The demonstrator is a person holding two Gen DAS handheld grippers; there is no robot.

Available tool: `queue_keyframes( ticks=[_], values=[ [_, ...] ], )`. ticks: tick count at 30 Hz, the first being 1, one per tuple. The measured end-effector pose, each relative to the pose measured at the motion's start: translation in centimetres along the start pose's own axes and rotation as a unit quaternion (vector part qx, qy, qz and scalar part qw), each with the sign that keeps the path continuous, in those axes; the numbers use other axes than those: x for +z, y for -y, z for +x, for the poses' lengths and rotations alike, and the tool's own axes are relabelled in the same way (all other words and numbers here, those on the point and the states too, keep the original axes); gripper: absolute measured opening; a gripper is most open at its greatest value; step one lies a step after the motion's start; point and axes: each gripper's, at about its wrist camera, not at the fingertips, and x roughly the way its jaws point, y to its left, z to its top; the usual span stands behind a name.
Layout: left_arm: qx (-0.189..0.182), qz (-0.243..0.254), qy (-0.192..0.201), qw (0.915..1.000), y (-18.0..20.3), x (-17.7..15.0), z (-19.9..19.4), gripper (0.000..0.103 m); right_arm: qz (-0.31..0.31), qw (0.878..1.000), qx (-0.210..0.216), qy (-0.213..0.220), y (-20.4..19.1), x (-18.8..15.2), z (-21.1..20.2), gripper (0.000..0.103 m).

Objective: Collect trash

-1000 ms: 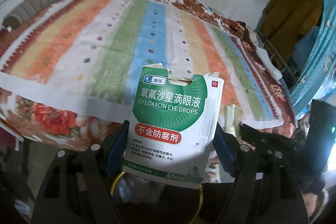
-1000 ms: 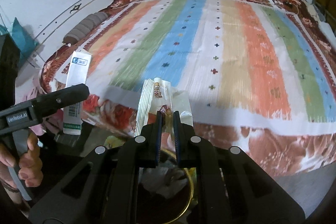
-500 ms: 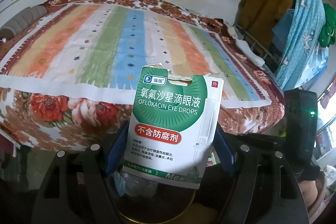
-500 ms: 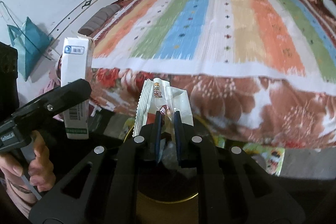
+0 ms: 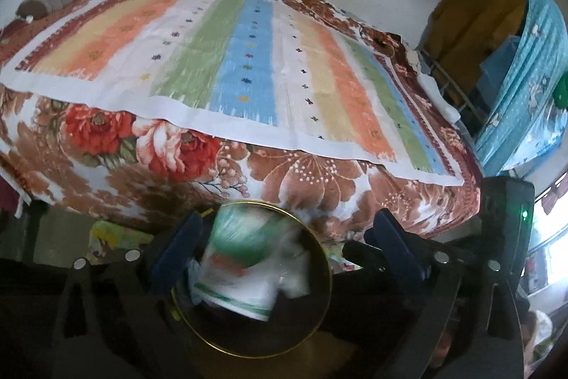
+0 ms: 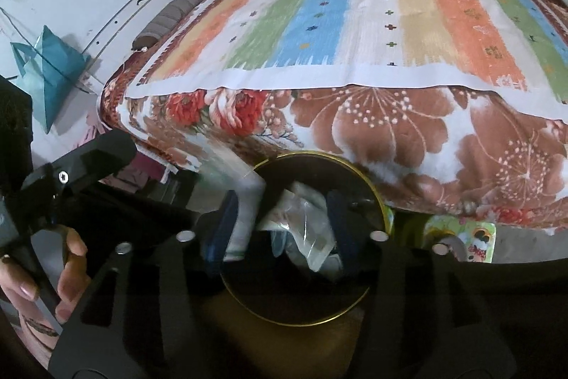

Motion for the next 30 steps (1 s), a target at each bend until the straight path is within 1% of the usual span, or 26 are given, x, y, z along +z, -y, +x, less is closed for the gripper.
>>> queue_keyframes(
  ticks=[1,4,5,6,8,10,11,12,13,15,16,21,26,30],
  values=[
    [0.002,-0.001,0.0,1.0,-0.1,0.0,0.0,0.096,0.001,1.0,0.001,0.002,0.1,0.0,-0.1,0.054],
    [0.023,0.011,-0.004,0.9997,-0.1,-0.2,-0.1,0.096,-0.005,1.0,-0.011,0.008,0.2,-0.2,-0.6,0.062],
    [0.035,0.019,-0.009,0.9992,-0.1,-0.3,0.0,0.096,-0.008,1.0,-0.014,0.011,0.2,-0.3,-0.8,0.066],
    [0.049,0.027,-0.016,0.9983,-0.2,-0.5,0.1,0.097,-0.011,1.0,-0.018,0.014,0.3,-0.4,-1.1,0.073],
    [0.07,0.031,-0.029,0.9967,-0.5,-0.7,0.2,0.097,-0.022,0.999,-0.02,0.016,0.3,-0.8,-1.7,0.081],
    [0.073,0.03,-0.045,0.9959,-0.8,-1.0,0.2,0.097,-0.026,0.999,-0.021,0.015,0.3,-1.3,-2.2,0.086],
    [0.073,0.032,-0.053,0.9954,-0.9,-1.3,0.4,0.097,-0.027,0.999,-0.024,0.016,0.3,-1.5,-2.3,0.092],
    [0.074,0.035,-0.06,0.9948,-1.0,-1.6,0.5,0.097,-0.027,0.999,-0.025,0.015,0.4,-2.0,-2.5,0.095],
    [0.083,0.044,-0.063,0.9936,-0.9,-2.1,0.6,0.097,-0.028,0.999,-0.026,0.012,0.4,-2.2,-2.5,0.094],
    [0.109,0.068,-0.056,0.9902,-0.5,-2.9,0.5,0.097,-0.03,0.999,-0.031,0.007,0.3,-2.8,-2.5,0.094],
    [0.115,0.075,-0.058,0.9887,-0.3,-3.1,0.6,0.097,-0.033,0.999,-0.037,0.006,0.2,-3.2,-2.5,0.094],
    [0.108,0.089,-0.059,0.9884,0.3,-4.2,0.3,0.097,-0.044,0.998,-0.046,0.013,-0.3,-4.1,-2.5,0.094],
    [0.099,0.091,-0.058,0.9892,0.5,-4.7,0.2,0.097,-0.039,0.998,-0.044,0.018,-0.2,-4.2,-2.5,0.094],
    [0.111,0.087,-0.058,0.9884,0.5,-4.9,0.5,0.097,-0.037,0.998,-0.038,0.018,-0.2,-4.1,-2.5,0.094]
  ],
)
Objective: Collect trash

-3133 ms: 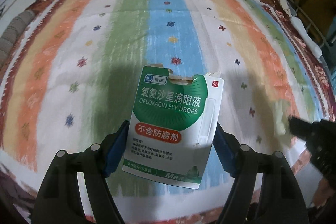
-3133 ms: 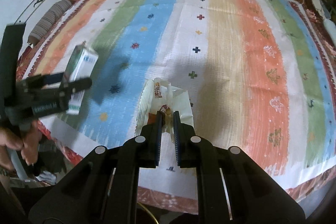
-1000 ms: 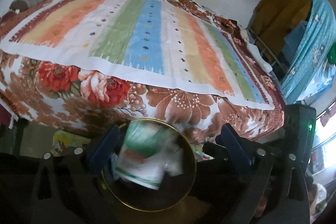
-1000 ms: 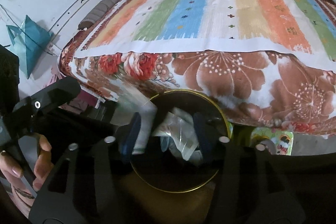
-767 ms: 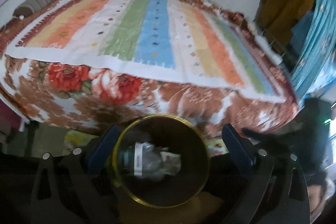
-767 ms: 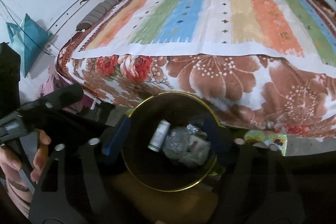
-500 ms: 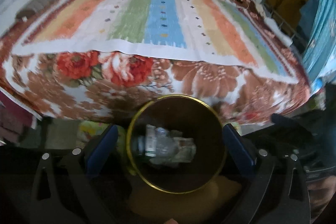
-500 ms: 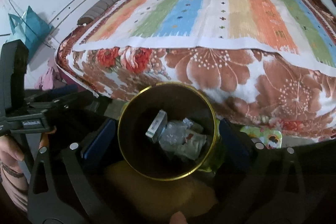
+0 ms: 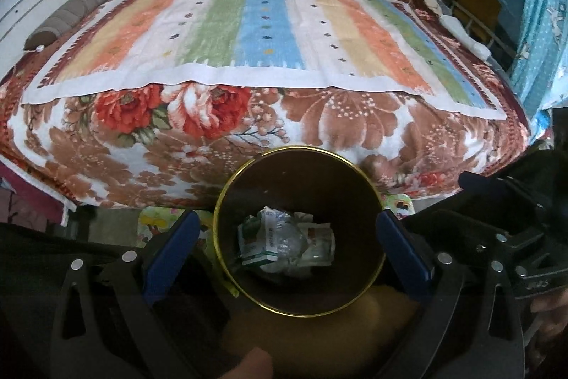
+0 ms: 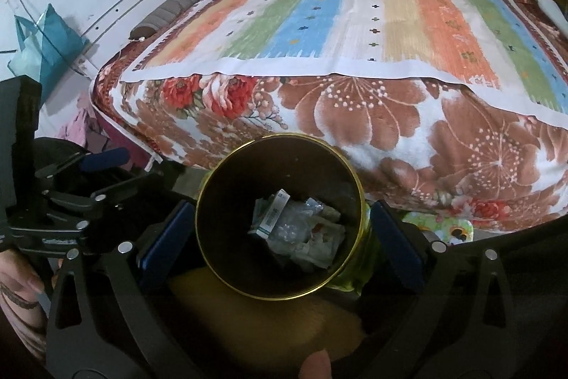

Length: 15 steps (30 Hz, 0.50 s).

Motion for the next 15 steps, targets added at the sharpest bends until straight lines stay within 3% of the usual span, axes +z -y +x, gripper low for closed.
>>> queue_keyframes(
  ticks=[15],
  values=[
    [0.002,-0.005,0.007,1.0,-0.27,-0.11,-0.26,0.097,0.002,1.0,0.005,0.0,0.01,0.01,0.02,0.094]
  ],
)
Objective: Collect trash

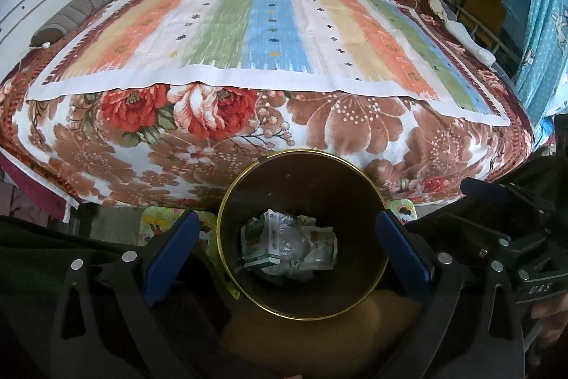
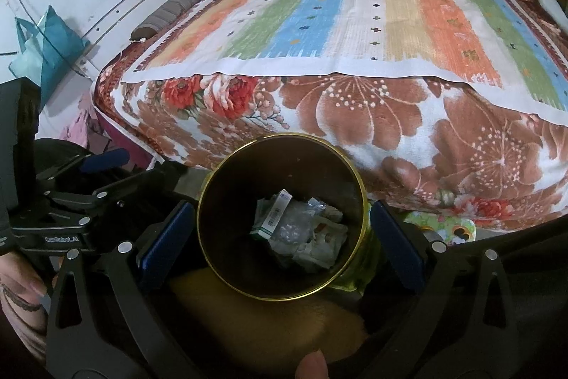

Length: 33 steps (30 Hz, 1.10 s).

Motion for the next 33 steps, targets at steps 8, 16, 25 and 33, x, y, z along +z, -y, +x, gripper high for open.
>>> queue_keyframes(
  ticks=[8,16,25,33],
  values=[
    [0.001,0.002,-0.001,1.0,0.05,0.01,0.09,0.097,-0.001,1.0,0.001,-0.002,-0.08,0.08,0.15,0.094],
    [0.0,0.001,-0.002,1.0,-0.01,0.0,0.18,0.097,-0.001,1.0,0.004,-0.001,-0.05,0.13,0.07,0.094],
    [-0.003,0.001,-0.003,1.0,0.08,-0.08,0.3,0.097,0.001,1.0,0.008,-0.001,-0.07,0.09,0.09,0.094],
    [-0.003,0.001,-0.003,1.0,0.17,-0.06,0.28,0.097,0.007,1.0,0.009,-0.002,0.13,0.14,0.1,0.094]
  ],
)
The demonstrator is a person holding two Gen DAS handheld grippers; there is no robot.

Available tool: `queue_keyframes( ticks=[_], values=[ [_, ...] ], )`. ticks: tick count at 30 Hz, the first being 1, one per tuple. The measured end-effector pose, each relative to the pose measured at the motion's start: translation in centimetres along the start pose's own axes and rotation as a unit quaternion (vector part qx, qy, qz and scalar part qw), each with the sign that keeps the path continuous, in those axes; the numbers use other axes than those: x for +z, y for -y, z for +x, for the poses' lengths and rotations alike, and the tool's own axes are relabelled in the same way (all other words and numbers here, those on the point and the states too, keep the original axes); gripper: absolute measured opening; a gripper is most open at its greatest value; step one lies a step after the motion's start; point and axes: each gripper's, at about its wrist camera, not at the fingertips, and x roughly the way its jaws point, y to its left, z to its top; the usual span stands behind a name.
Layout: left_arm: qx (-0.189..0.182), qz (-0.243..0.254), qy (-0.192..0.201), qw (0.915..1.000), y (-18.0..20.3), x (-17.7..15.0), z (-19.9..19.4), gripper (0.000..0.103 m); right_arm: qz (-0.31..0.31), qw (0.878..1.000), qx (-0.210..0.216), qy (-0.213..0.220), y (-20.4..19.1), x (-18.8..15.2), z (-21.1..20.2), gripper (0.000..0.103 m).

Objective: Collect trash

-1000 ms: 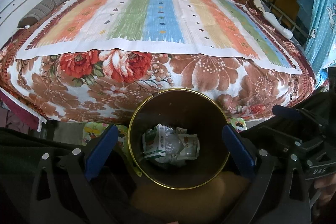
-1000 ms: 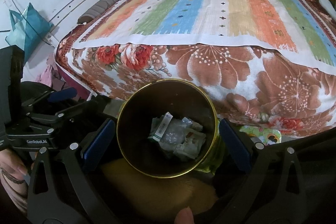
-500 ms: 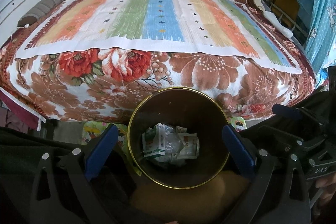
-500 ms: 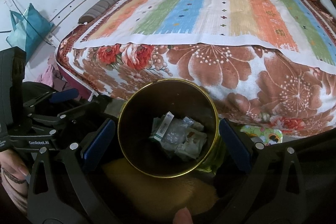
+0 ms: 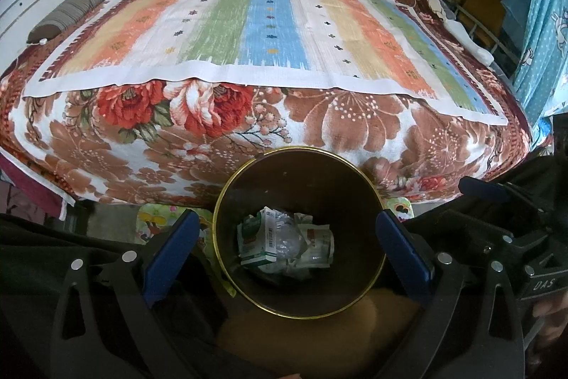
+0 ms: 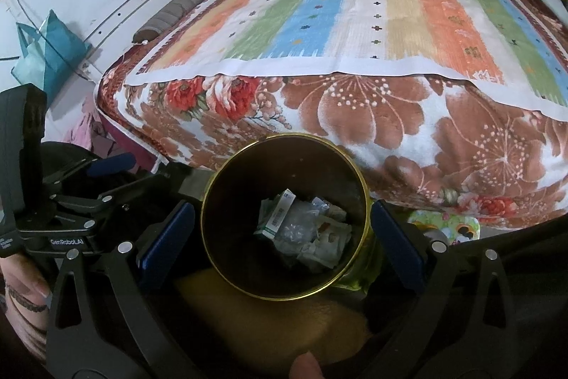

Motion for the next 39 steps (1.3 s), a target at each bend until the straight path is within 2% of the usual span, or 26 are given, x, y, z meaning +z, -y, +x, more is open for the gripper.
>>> queue_keyframes(
  ticks=[39],
  values=[
    [-0.005,-0.005,-0.004,1.0,0.28,-0.35,0.23,0.097,0.004,1.0,0.0,-0.007,-0.05,-0.19,0.3,0.095]
  ],
)
